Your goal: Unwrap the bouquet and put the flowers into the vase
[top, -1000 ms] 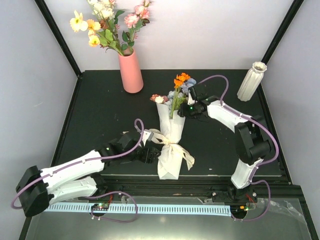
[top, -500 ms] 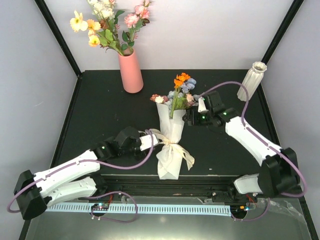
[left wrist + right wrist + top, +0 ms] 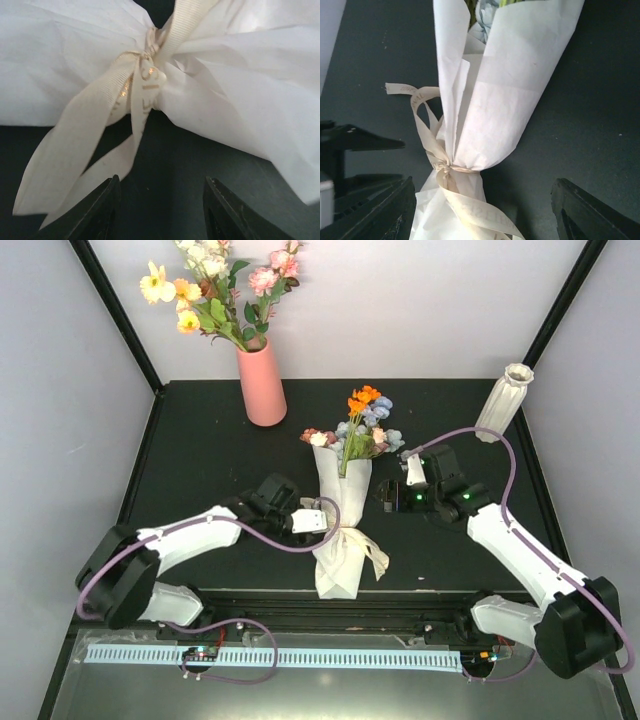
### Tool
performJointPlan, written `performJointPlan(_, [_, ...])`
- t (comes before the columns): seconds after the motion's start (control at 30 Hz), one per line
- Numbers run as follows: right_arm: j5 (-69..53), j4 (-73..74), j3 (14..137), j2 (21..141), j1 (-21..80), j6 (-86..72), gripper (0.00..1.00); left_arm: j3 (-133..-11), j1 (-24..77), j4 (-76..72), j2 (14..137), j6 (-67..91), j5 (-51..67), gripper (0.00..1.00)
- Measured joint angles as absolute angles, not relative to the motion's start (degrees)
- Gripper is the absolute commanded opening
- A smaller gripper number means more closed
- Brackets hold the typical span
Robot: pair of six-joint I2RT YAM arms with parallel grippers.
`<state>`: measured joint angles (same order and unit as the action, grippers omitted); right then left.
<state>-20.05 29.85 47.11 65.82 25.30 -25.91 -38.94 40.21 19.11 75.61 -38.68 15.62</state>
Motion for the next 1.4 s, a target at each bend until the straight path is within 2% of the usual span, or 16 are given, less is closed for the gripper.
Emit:
performJointPlan(0.23, [-21.7, 29.1, 47.1, 64.8, 25.3, -25.9, 0.75, -45.1, 39.4, 18.3, 85.8, -41.0, 16.7, 0.42])
performJointPlan(0.57, [-22.0, 29.3, 46.6, 62.4, 25.3, -25.8, 0.76, -51.3, 39.4, 21.7, 91.7, -42.9, 17.3, 0.37])
performJointPlan(0.63, [-22.0, 29.6, 46.3, 62.1, 25.3, -25.8, 0.76, -52.0, 39.5, 22.7, 92.5, -43.0, 17.5, 0.29])
performJointPlan(0.73, [-22.0, 29.9, 45.9, 61.5, 25.3, -25.8, 0.76, -53.9, 39.9, 24.9, 94.7, -42.9, 18.1, 0.10])
performJointPlan(0.8, [-22.0, 30.0, 45.9, 61.1, 25.3, -25.8, 0.76, -55.1, 40.4, 25.9, 96.1, -42.8, 18.3, 0.02])
performJointPlan(1.13, [-21.4, 30.2, 44.8, 59.2, 25.3, -25.8, 0.75, -63.3, 41.3, 27.0, 101.1, -38.1, 18.5, 0.02])
performJointPlan(1.4, [-19.1, 30.2, 44.5, 57.9, 25.3, -26.2, 0.76, -77.8, 41.3, 27.2, 111.1, -32.6, 18.2, 0.04])
